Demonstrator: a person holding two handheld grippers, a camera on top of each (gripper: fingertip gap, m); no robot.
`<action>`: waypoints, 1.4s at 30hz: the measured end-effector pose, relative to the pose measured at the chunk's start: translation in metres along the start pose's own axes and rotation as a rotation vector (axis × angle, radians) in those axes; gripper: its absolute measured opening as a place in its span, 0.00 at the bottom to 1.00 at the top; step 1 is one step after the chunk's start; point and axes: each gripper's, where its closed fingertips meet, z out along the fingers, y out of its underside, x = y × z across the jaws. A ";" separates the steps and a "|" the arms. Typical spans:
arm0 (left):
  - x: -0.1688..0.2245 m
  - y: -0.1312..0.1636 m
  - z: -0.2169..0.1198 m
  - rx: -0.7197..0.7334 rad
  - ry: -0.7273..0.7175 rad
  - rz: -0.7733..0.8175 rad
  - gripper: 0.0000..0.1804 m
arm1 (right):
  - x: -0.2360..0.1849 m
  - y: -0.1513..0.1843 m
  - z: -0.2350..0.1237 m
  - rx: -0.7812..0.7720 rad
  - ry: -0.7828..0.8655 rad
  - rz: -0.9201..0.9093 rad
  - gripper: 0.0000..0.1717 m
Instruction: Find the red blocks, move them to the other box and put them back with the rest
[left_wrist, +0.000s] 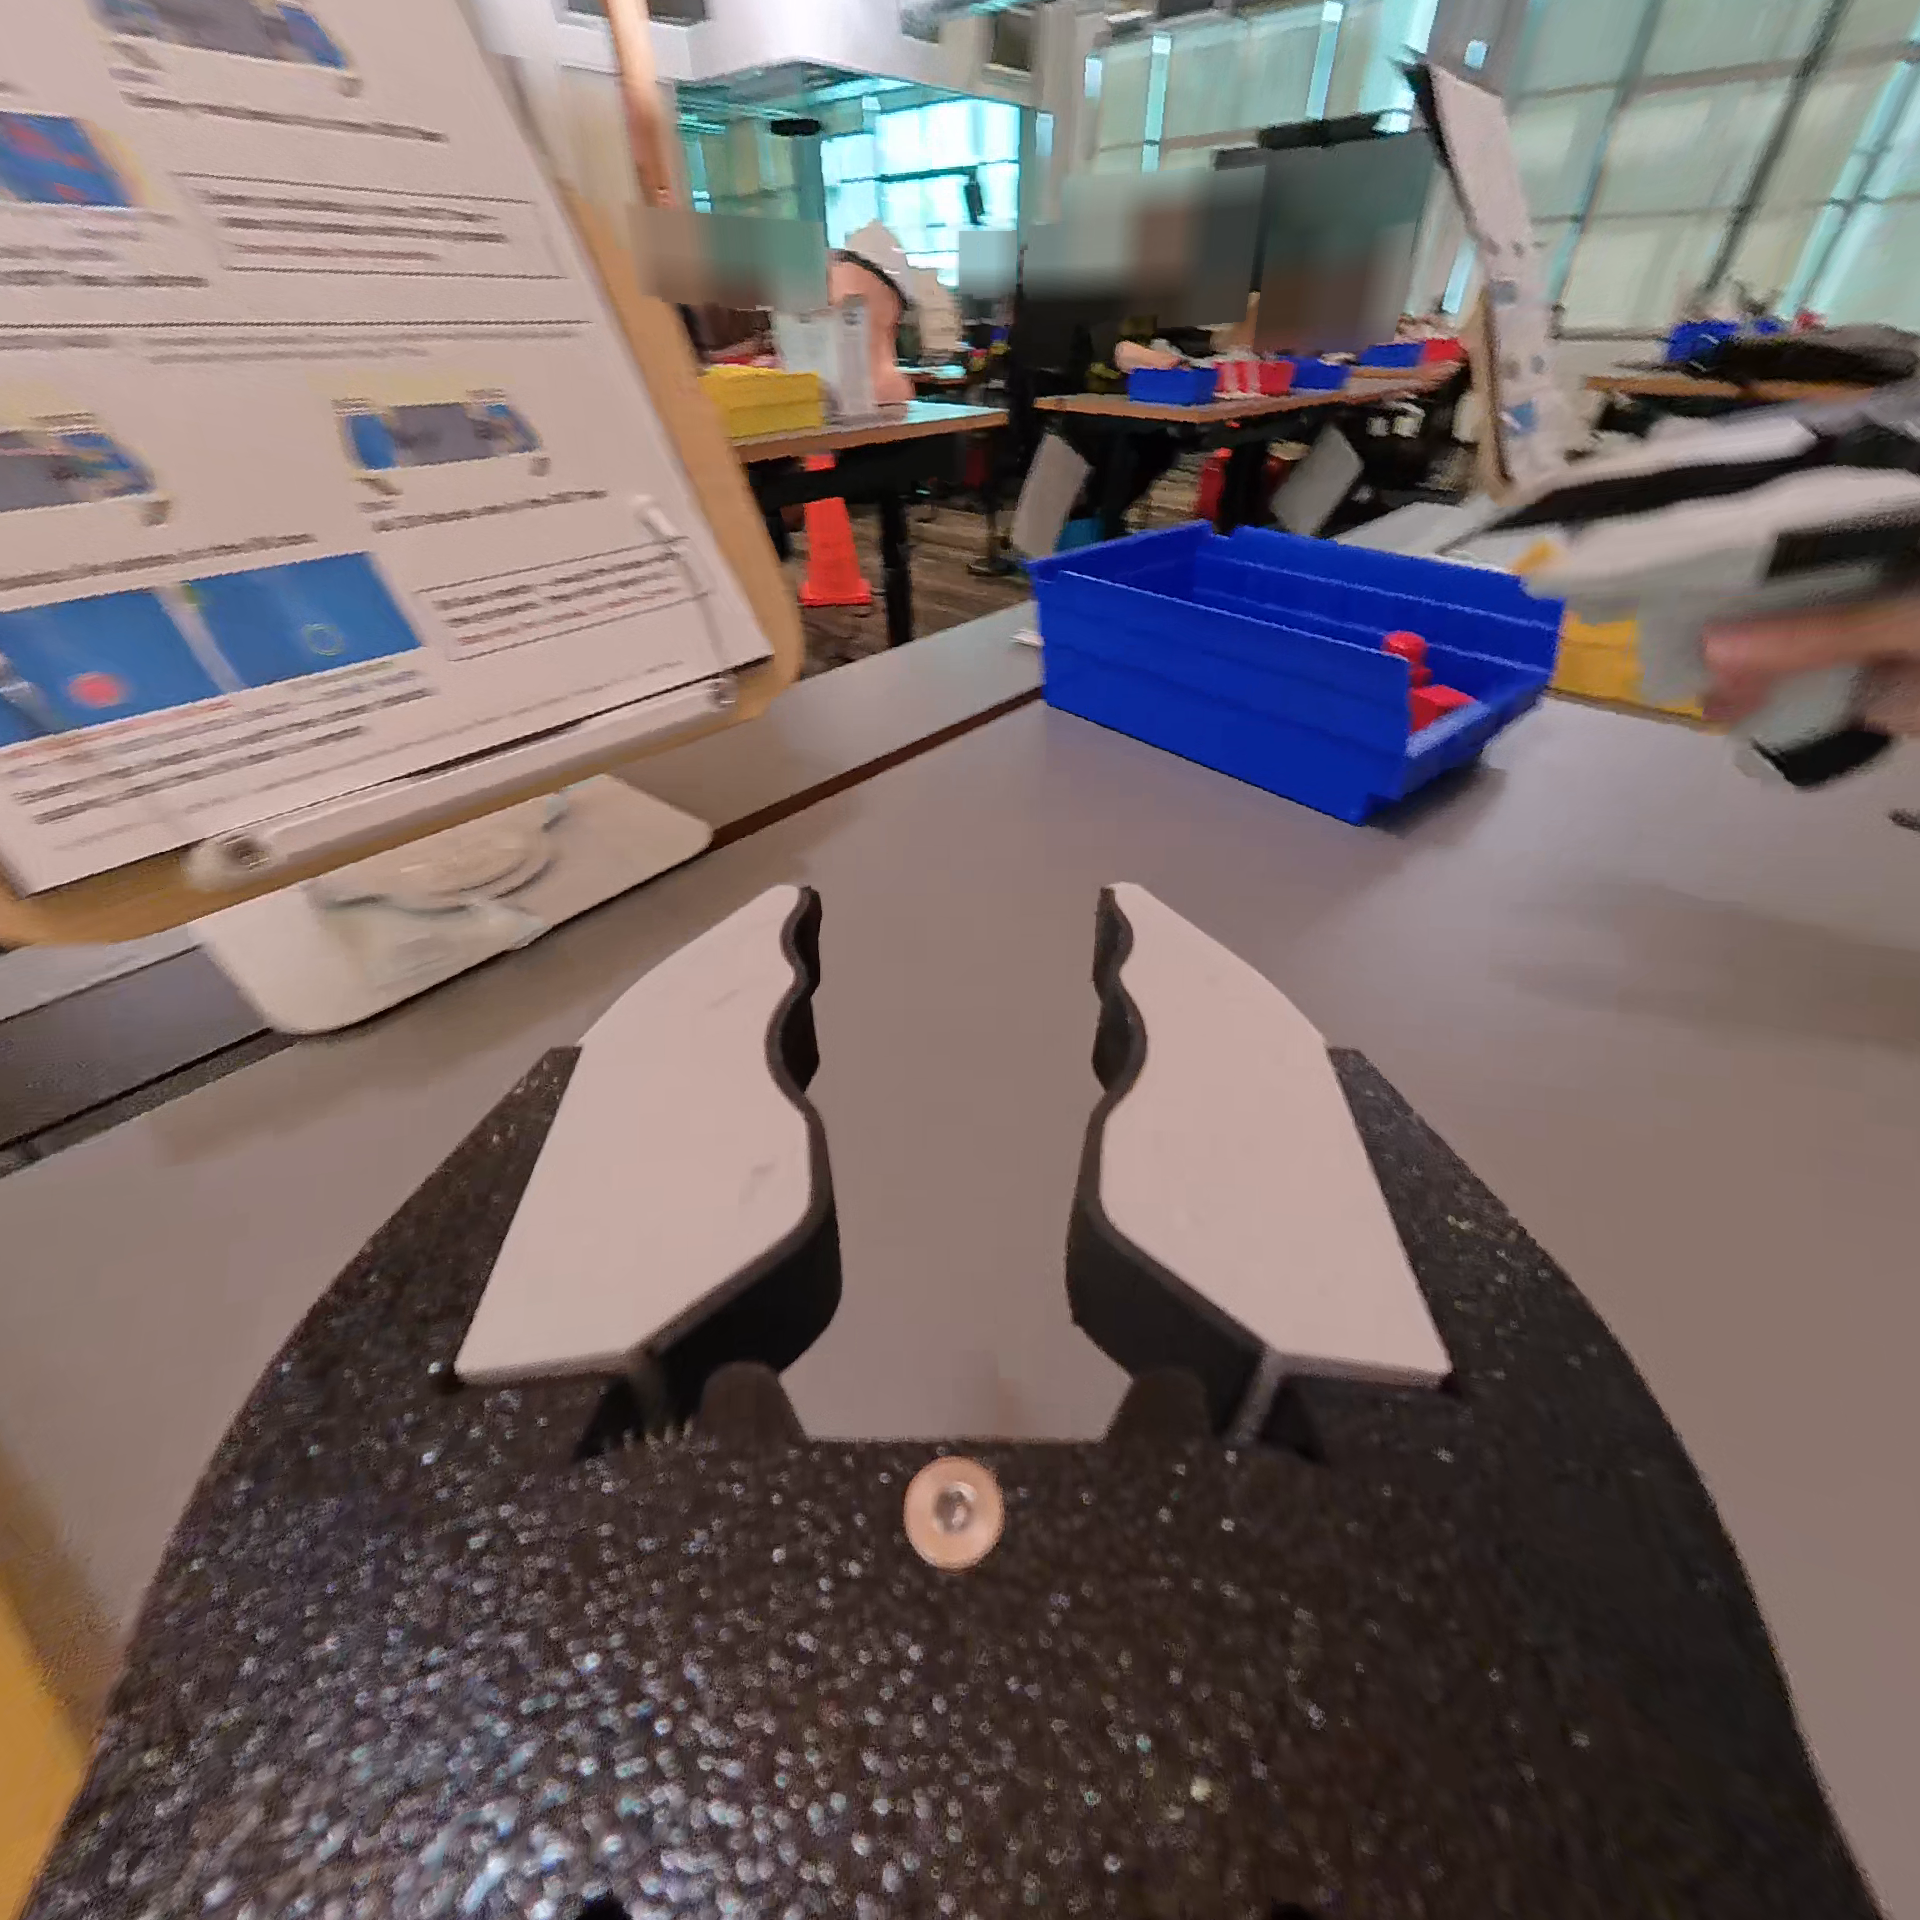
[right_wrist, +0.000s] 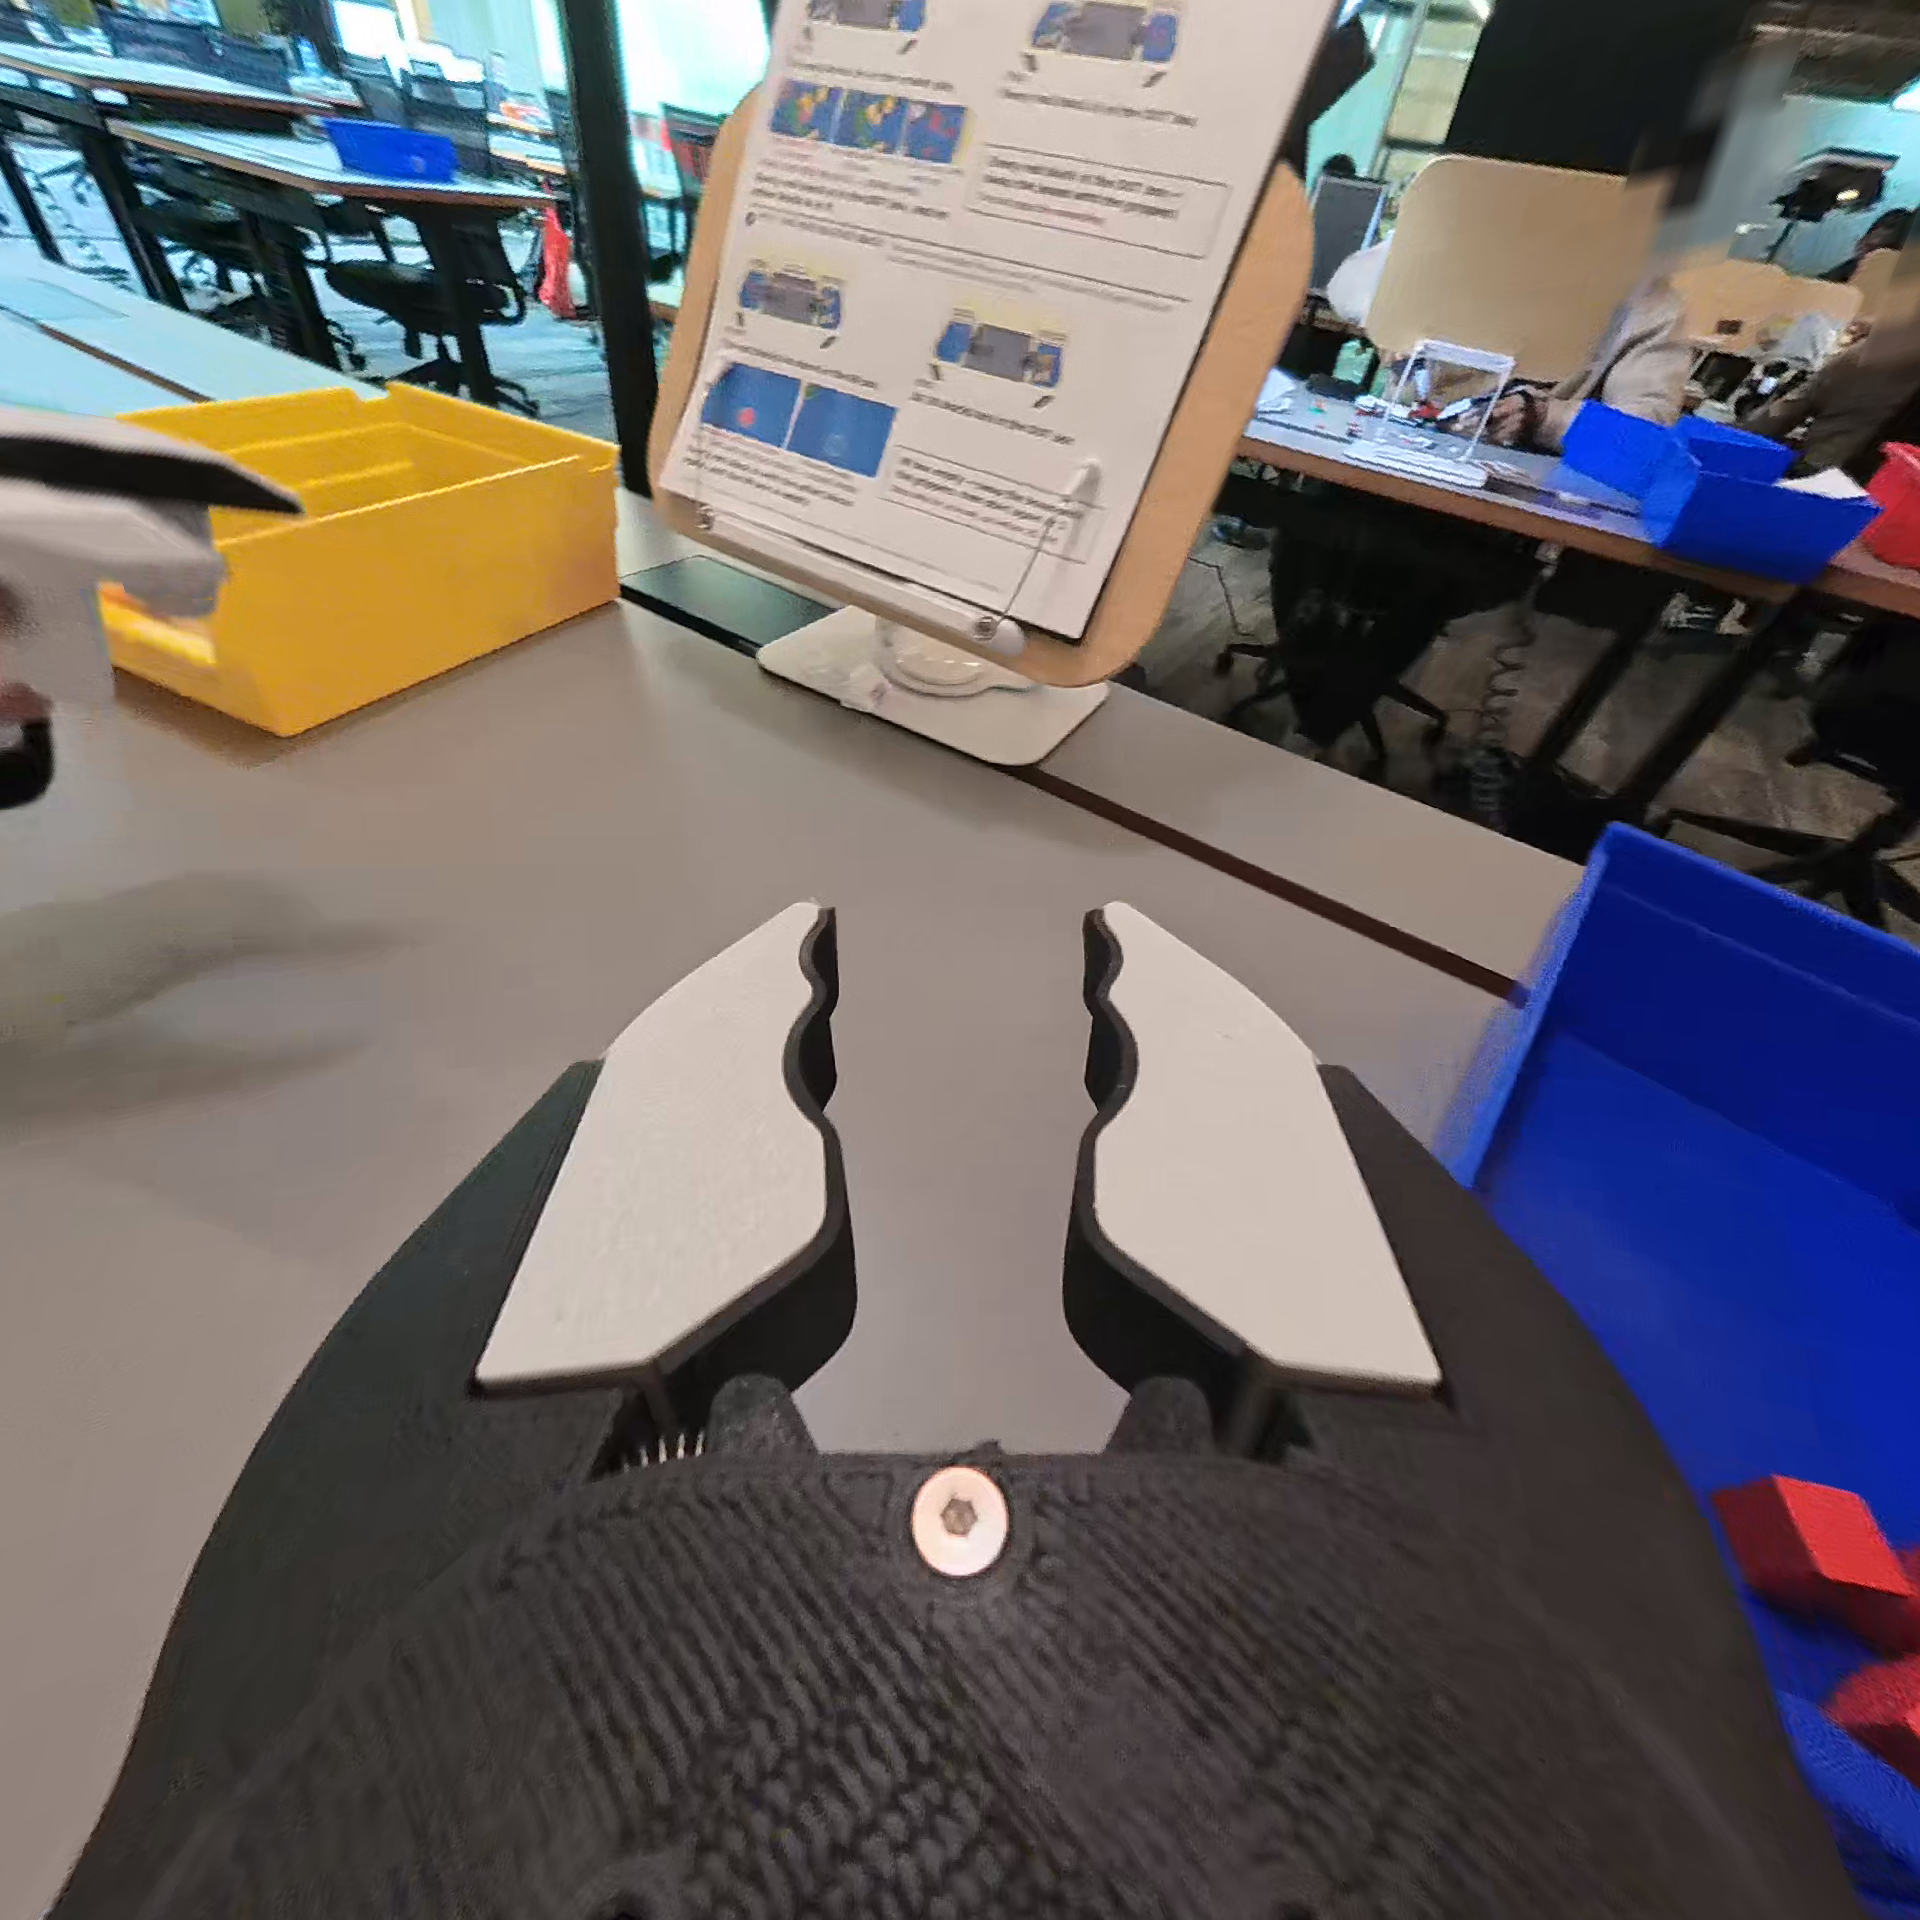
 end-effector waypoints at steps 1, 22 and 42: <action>-0.011 -0.003 -0.009 0.001 -0.040 -0.033 0.27 | -0.005 0.003 -0.001 -0.003 -0.006 -0.005 0.27; -0.293 0.108 -0.192 -1.364 -0.652 -0.344 0.27 | -0.001 0.010 -0.008 0.035 -0.006 -0.024 0.27; -0.312 0.138 -0.194 -1.480 -0.820 -0.450 0.14 | 0.026 0.026 -0.019 0.035 0.020 0.042 0.27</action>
